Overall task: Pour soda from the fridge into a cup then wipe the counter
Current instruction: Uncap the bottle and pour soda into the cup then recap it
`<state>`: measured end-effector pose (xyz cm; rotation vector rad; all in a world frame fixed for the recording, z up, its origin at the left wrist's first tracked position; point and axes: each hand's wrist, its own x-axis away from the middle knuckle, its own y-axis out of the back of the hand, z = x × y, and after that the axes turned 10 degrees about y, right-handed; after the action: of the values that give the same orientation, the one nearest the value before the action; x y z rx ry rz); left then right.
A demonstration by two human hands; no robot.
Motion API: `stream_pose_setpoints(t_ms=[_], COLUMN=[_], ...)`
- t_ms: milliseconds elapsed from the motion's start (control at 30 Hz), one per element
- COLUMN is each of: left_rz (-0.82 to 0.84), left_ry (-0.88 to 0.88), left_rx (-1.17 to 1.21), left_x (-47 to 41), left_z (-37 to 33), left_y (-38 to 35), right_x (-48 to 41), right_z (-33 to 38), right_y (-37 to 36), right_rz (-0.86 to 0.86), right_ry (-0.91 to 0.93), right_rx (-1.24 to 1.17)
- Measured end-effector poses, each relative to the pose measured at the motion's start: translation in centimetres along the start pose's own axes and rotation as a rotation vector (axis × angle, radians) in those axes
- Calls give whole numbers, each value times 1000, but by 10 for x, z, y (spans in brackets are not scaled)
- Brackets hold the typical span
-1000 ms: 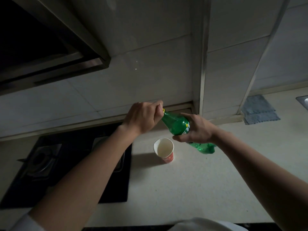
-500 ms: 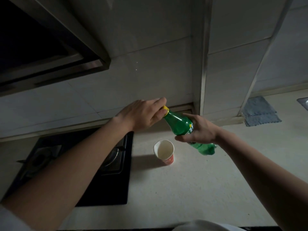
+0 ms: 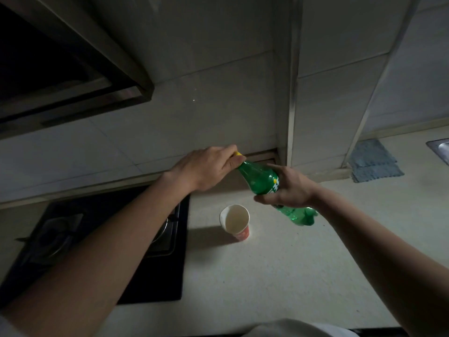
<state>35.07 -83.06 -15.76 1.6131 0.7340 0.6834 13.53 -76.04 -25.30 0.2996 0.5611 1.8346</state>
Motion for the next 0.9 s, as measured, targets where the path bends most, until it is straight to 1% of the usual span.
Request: stream_pose_setpoints(t_ms=[100,167,233,333,433,567,667,767,900], left_rz=[-46,-96,-123,-93,-25,7,27,17,-73], left_ry=[-121,-172,-198,-195,-153,-67,-21,-77,-165], left_rx=[-132,-222,-229,-77,81,155,133,153,274], left_x=[0,0,0,0,2,5,3,1,2], left_z=[3,5,6,4,3,2,2,4,9], left_y=[14,16,16,13,8,1,3,12,21], right_x=[-1,-2,-3,-3,-2,-1,-1,0,3], right_z=[-1,2,4,6,6,7,7,6,7], right_y=[4,4,2,2,4,7,7,9,11], right_rz=[11,15,23,26,15,9,15,15,10], right_ry=[7,24,38,46,51,39,26,-1,-18], right_rx=[-128,-124,-118,-120,-51,52,59,60,9])
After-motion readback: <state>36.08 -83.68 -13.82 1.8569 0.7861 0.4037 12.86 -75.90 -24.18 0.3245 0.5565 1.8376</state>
